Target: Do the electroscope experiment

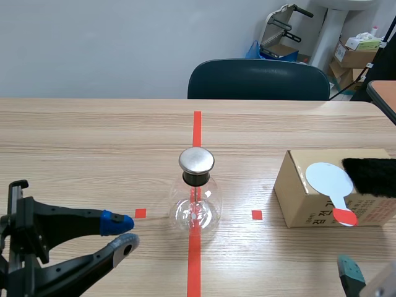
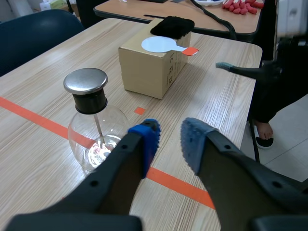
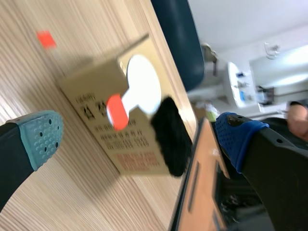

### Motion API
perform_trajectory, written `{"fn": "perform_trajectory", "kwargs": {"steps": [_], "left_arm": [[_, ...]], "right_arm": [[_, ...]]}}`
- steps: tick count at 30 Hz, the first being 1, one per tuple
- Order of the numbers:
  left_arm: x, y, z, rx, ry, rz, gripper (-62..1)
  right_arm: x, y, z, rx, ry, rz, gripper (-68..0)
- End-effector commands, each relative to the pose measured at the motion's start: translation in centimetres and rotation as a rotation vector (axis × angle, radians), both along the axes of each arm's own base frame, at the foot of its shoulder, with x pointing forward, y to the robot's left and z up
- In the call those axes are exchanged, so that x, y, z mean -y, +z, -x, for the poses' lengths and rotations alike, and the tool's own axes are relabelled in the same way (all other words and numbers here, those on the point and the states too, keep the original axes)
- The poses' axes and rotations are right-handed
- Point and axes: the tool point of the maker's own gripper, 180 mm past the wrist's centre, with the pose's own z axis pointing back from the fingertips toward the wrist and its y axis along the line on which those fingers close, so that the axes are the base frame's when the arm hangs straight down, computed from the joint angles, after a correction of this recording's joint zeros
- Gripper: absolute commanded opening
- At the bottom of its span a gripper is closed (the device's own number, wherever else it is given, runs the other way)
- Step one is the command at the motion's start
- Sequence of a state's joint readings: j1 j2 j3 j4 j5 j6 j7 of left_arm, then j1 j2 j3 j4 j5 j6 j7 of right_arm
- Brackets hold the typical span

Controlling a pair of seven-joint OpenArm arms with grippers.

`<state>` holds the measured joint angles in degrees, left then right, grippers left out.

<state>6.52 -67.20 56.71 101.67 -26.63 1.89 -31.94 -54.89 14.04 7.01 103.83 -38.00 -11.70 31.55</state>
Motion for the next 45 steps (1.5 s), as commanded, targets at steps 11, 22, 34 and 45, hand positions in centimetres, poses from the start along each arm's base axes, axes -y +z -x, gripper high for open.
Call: {"fn": "perform_trajectory", "kwargs": {"steps": [11,22,34,45], "left_arm": [[0.3,0.5,-0.5,0.024,0.039,0.008,-55.6],[-1.5,-0.8,-4.4,0.041,0.294,-0.051,-52.0],[-6.0,1.3,-10.4,0.148,0.693,-0.027,-39.6],[-9.4,1.4,-12.6,0.176,0.838,-0.141,-29.2]], "right_arm": [[-4.2,5.6,-1.6,-0.138,0.202,-0.343,0.4],[-8.5,7.4,0.1,-0.337,0.383,-0.449,0.4],[-11.3,8.4,2.4,-0.501,0.607,-0.523,0.4],[-12.0,8.9,0.8,-0.463,0.588,-0.543,0.4]]}}
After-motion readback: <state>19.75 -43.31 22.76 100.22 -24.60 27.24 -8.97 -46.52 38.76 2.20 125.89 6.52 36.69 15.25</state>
